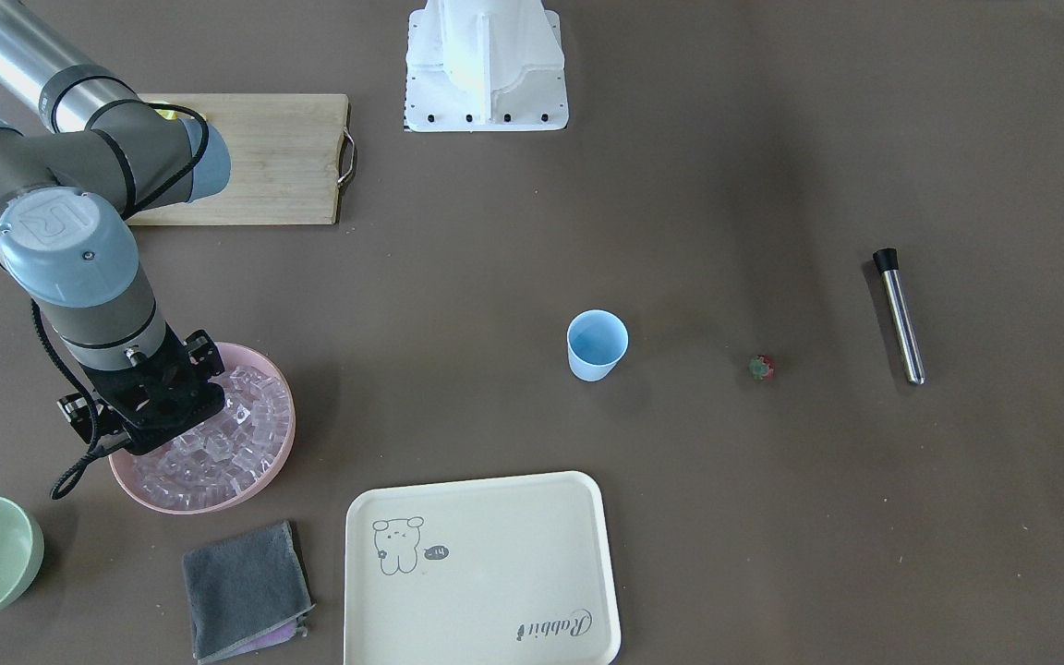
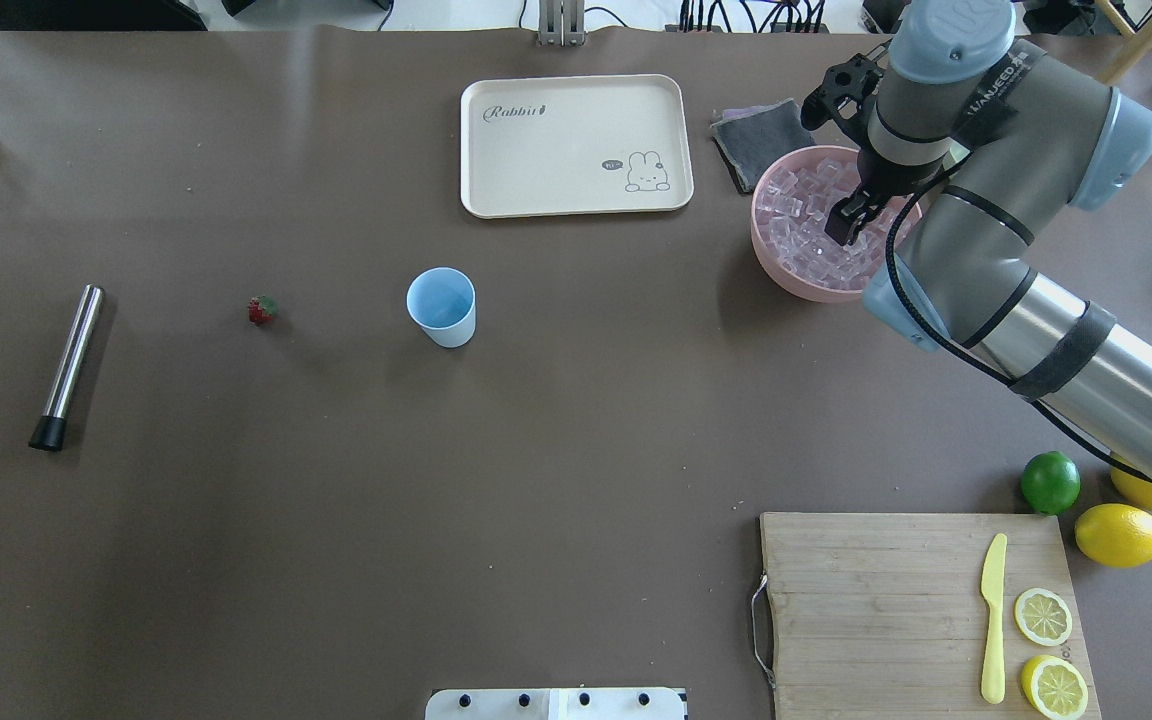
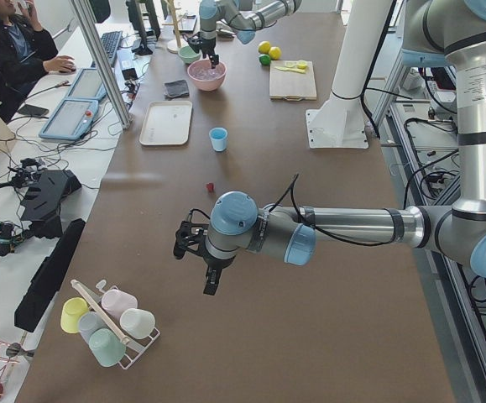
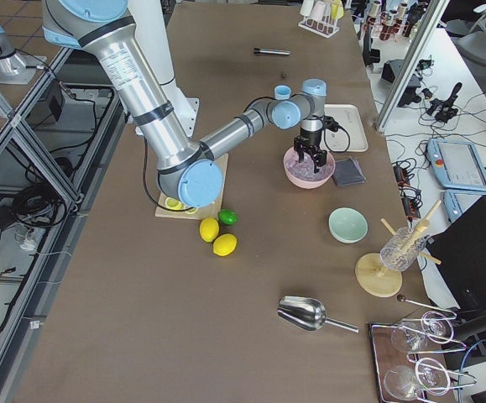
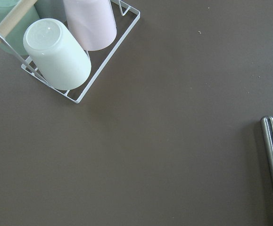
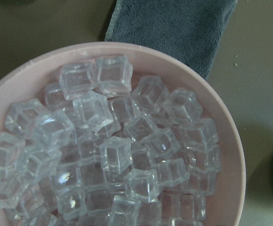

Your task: Mash ice and strawberries in cup

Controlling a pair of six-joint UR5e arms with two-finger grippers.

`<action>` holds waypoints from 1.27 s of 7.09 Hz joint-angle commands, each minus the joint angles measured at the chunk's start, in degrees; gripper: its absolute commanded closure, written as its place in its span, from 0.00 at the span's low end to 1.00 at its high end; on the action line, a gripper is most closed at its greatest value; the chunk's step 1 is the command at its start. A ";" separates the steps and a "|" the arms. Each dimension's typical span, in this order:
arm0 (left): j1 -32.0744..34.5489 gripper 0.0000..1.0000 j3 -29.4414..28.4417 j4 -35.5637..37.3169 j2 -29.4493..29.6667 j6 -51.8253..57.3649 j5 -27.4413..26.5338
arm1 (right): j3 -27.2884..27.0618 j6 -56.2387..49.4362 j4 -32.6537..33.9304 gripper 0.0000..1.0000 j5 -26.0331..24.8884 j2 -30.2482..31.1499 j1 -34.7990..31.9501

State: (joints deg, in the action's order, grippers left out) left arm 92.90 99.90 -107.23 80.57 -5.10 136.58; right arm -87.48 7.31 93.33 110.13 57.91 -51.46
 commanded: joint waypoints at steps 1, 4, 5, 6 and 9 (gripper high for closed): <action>0.00 0.02 0.21 0.00 -0.06 0.00 0.00 | 2.22 0.34 -3.14 0.12 0.00 -0.08 0.31; 0.26 0.02 0.47 0.09 -0.06 -0.26 0.00 | 2.31 1.39 -3.15 0.35 0.18 0.36 1.10; 0.26 0.02 0.47 0.09 -0.06 -0.18 0.00 | 2.31 3.92 -3.24 0.34 0.18 0.27 2.14; 0.26 0.02 0.56 0.09 -0.06 -0.26 0.00 | 2.40 4.64 -3.24 0.35 0.18 0.36 2.76; 0.26 0.02 0.56 0.00 -0.06 -0.18 0.00 | 1.79 4.56 -3.24 0.72 0.26 0.62 2.16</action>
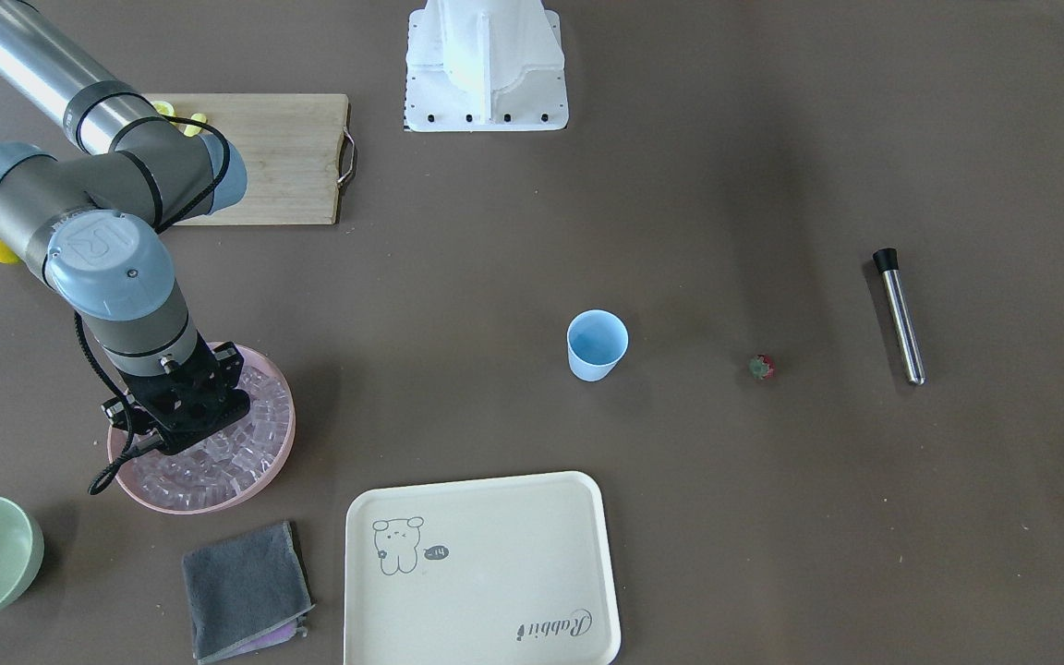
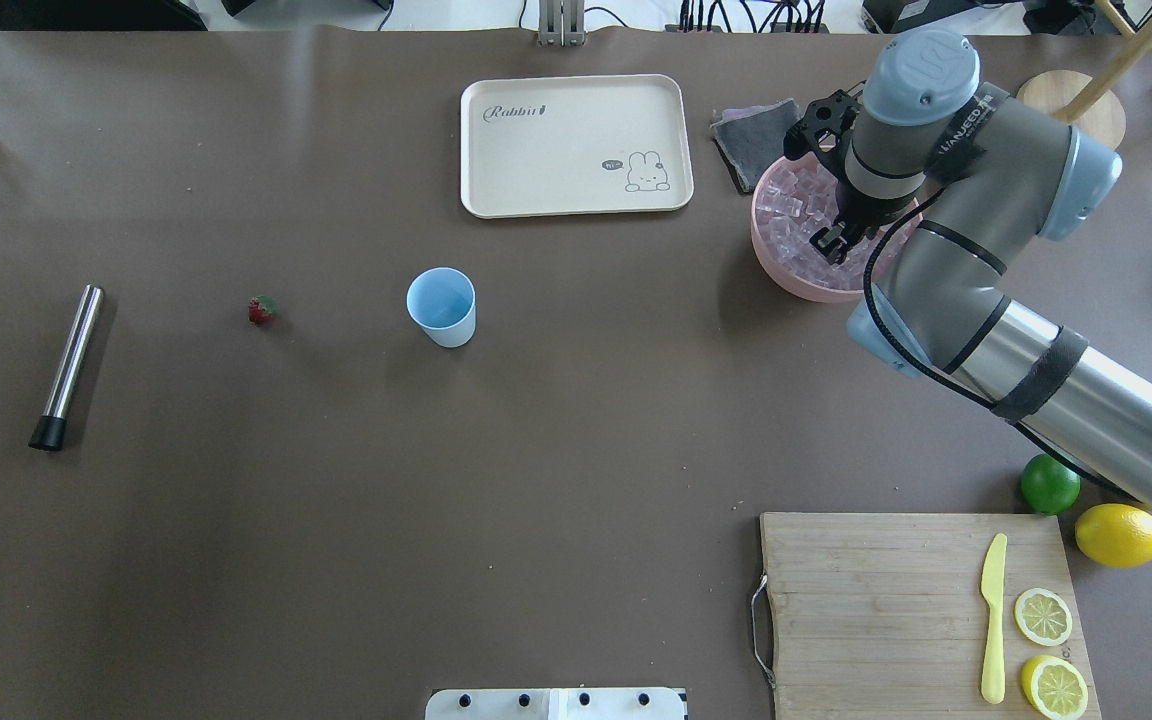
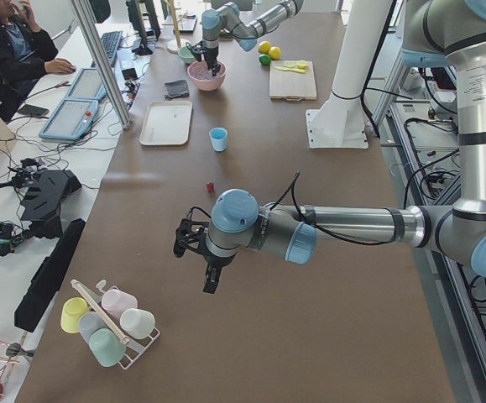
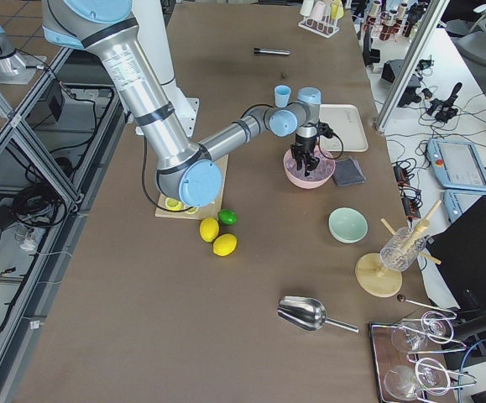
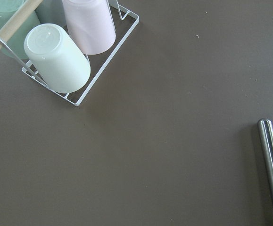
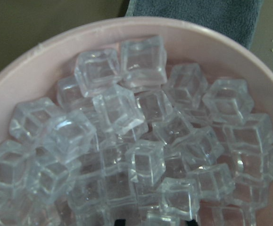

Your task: Mash ice and strawberries in cup

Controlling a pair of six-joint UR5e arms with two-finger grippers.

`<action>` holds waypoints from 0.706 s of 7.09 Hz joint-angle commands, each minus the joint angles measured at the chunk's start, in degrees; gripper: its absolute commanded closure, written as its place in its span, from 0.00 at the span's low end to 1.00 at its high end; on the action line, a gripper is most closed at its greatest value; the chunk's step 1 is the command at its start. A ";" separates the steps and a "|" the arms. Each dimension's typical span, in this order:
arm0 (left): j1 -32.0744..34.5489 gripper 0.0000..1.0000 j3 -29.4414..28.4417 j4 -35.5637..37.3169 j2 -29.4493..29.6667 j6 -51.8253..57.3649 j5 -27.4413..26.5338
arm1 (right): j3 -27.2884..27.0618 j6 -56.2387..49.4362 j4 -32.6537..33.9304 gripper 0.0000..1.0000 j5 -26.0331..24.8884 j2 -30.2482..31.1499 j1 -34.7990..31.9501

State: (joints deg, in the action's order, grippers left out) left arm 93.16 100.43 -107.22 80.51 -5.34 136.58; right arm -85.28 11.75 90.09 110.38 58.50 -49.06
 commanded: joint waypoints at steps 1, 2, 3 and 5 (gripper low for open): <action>0.00 0.02 0.03 -0.01 0.00 0.15 0.00 | -0.41 0.12 0.00 0.76 -0.08 0.12 -0.33; 0.00 0.02 -0.14 -0.01 -0.09 0.24 0.00 | -0.76 0.38 0.08 0.78 -0.08 0.03 -0.42; 0.00 0.02 -0.06 -0.01 -0.09 0.24 0.00 | -1.20 2.38 0.08 0.79 0.10 0.03 -0.60; 0.00 0.02 -0.06 -0.01 -0.09 0.24 0.00 | -5.76 13.66 0.53 0.79 2.55 -1.10 -1.30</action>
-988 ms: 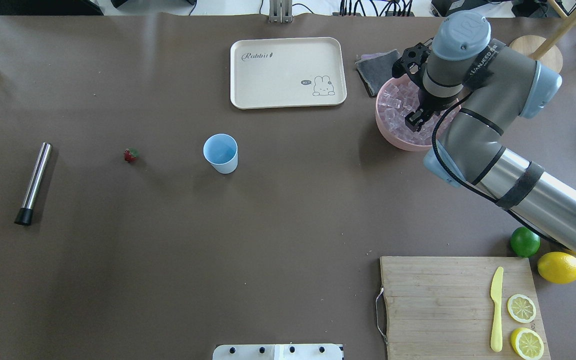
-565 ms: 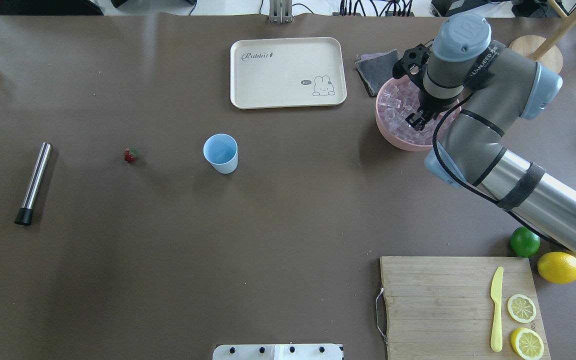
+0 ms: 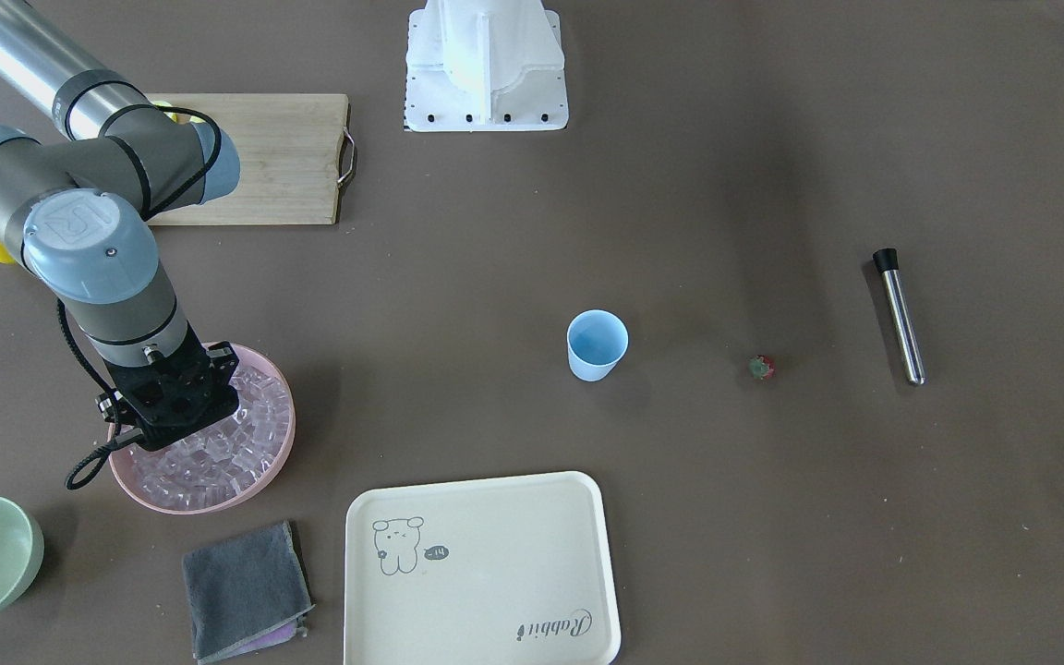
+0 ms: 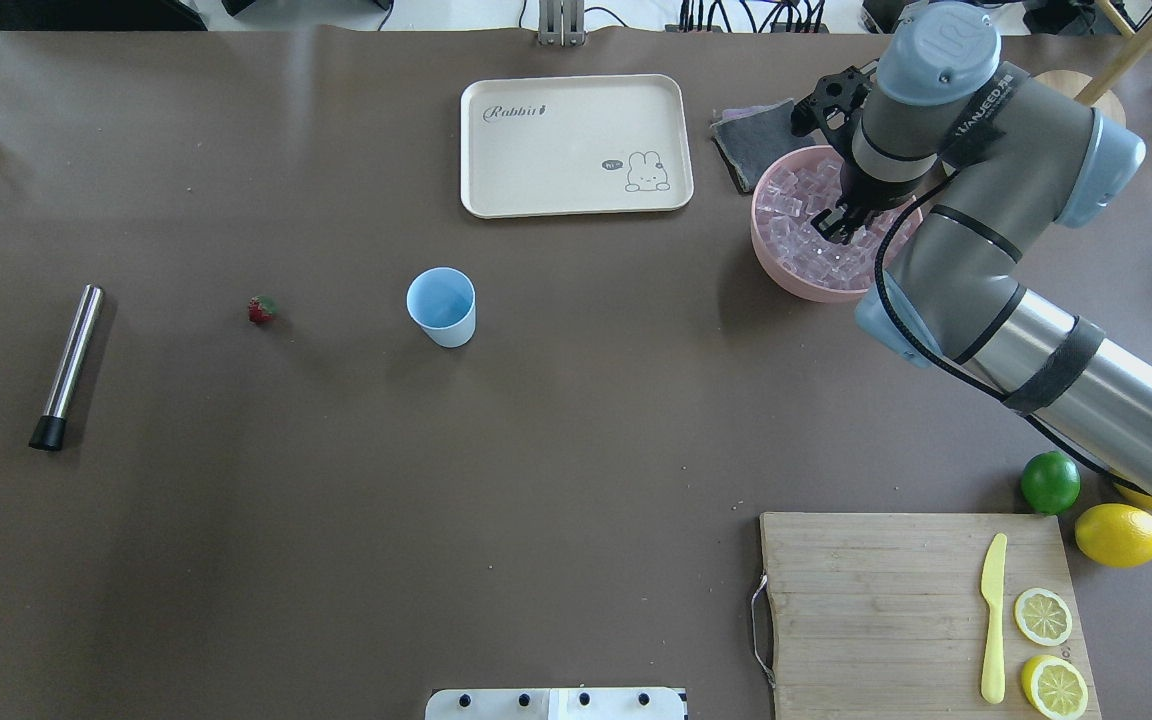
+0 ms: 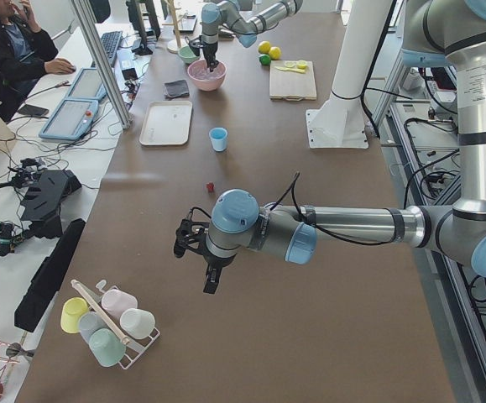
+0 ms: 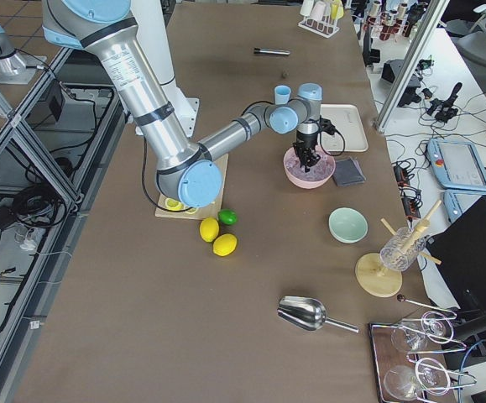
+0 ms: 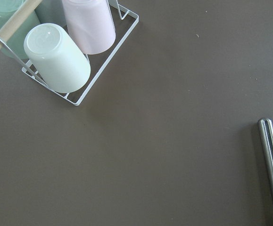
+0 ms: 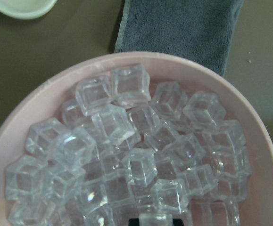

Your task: Mash ice and strawberries in cup

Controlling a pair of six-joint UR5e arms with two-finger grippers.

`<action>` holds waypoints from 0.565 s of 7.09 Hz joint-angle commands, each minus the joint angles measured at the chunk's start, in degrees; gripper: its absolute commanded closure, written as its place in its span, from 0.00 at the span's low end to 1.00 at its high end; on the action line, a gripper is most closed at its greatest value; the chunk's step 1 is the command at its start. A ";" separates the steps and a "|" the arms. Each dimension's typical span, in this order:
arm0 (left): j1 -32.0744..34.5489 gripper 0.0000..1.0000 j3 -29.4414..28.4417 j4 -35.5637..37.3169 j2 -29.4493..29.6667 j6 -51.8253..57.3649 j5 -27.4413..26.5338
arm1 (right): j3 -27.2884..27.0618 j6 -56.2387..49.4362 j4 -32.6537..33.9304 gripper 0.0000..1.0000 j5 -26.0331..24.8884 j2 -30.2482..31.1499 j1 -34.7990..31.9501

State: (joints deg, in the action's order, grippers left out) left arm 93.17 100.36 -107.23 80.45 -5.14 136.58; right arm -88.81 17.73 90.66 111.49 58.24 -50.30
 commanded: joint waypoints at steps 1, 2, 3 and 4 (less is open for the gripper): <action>0.00 0.02 -0.08 0.00 -0.03 -0.05 0.00 | -2.85 16.37 -0.31 0.79 1.54 -3.28 0.80; 0.00 0.02 0.01 0.00 -0.03 -0.05 0.00 | -2.94 23.94 -0.22 0.79 1.02 -6.35 3.42; 0.00 0.02 0.01 0.00 0.05 -0.05 0.00 | -2.60 30.80 -0.05 0.79 -0.46 -9.34 5.45; 0.00 0.02 0.18 0.00 -0.03 -0.05 0.00 | -1.55 37.66 -0.04 0.79 -3.09 -12.68 8.17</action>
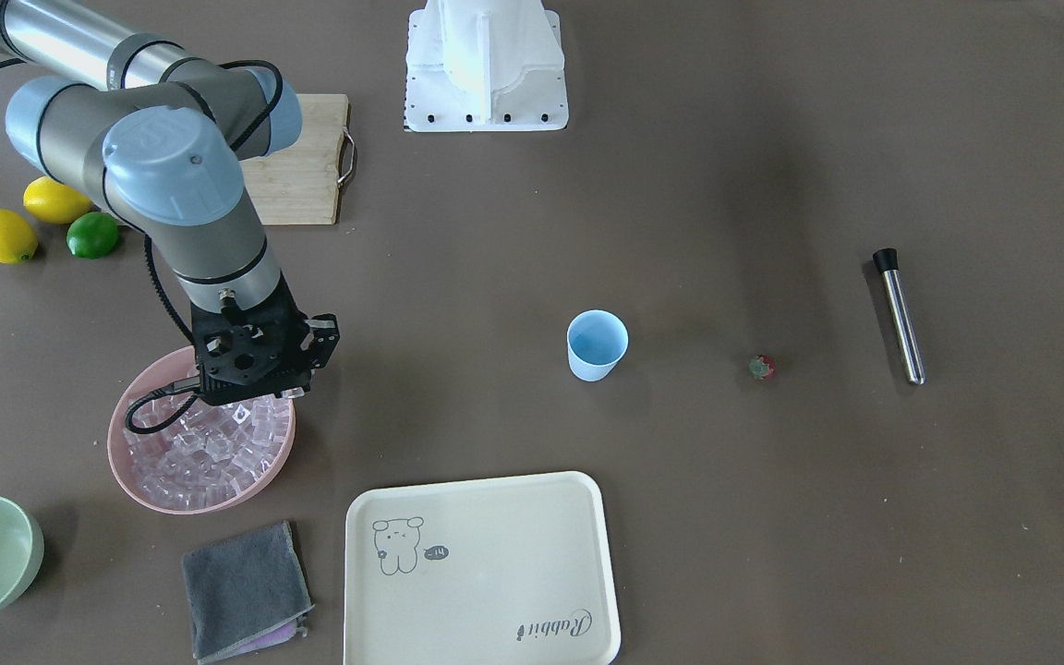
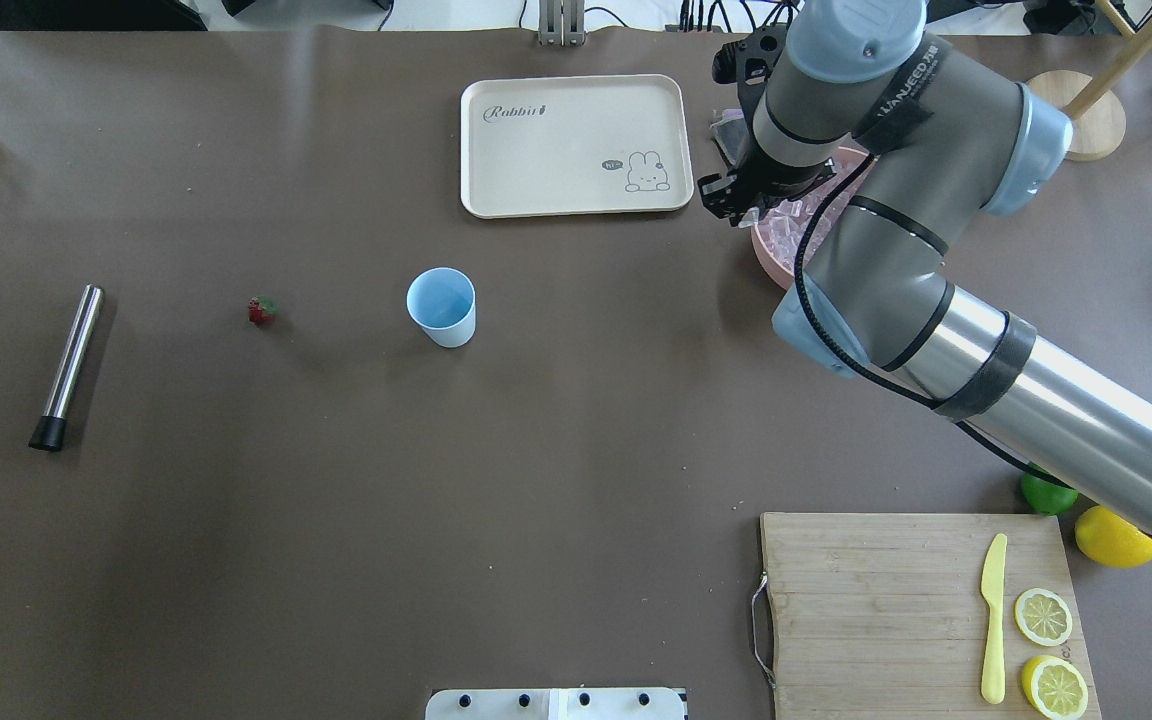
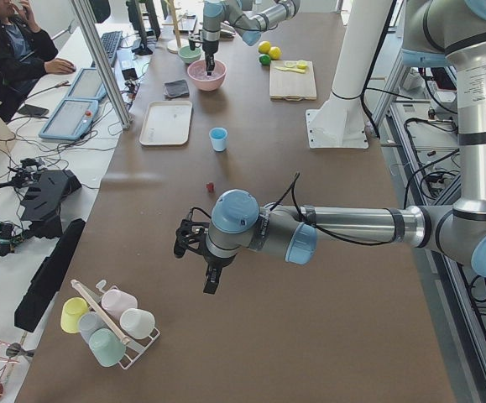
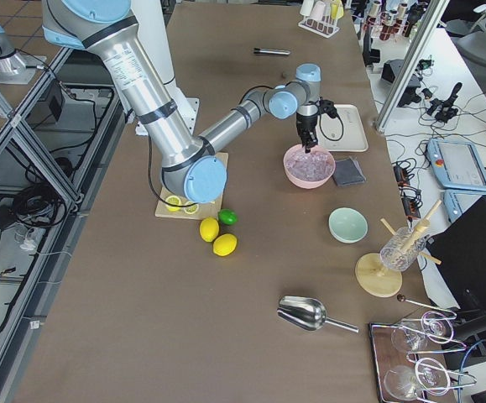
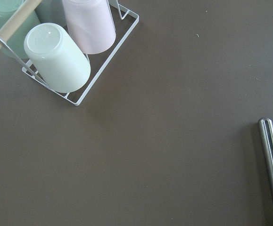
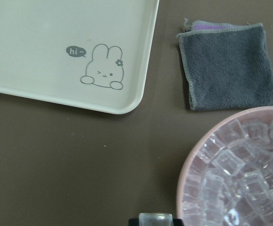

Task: Mash ice and strawberries in cup
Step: 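Carry the ice cube with the right gripper over the light-blue cup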

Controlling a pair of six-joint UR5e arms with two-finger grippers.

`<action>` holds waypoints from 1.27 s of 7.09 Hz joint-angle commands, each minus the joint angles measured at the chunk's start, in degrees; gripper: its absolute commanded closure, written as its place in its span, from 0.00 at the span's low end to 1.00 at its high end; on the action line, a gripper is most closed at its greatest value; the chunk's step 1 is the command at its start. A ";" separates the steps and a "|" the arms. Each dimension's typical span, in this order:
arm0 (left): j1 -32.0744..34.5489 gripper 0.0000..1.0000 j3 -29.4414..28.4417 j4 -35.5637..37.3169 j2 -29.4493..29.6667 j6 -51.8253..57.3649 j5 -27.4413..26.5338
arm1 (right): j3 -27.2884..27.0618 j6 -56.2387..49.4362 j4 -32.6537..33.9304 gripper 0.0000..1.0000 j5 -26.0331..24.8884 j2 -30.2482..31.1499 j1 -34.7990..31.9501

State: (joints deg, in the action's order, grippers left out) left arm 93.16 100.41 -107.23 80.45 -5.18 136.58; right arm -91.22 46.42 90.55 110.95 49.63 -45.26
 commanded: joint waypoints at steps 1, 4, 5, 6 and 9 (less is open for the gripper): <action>0.00 0.02 0.05 0.00 0.06 0.00 0.00 | 2.52 14.35 0.06 0.79 -5.01 -8.63 5.34; 0.00 0.02 -0.04 0.00 -0.03 0.00 0.00 | 10.58 26.15 -0.03 0.80 -11.00 -18.39 10.88; 0.26 0.02 0.13 0.00 -0.03 0.00 0.00 | 14.19 29.14 -0.11 0.79 -12.41 -21.21 11.94; 0.44 0.02 0.31 -0.26 -1.25 0.08 0.00 | 16.58 31.69 -0.03 0.79 -14.60 -23.16 13.87; 0.53 0.02 0.31 -0.44 -1.35 0.08 0.00 | 18.17 34.34 -2.82 0.79 -21.19 -23.17 17.65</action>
State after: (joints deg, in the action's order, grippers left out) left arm 93.65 100.69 -107.64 79.17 -5.12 136.58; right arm -73.99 79.23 89.12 92.00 26.58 -29.19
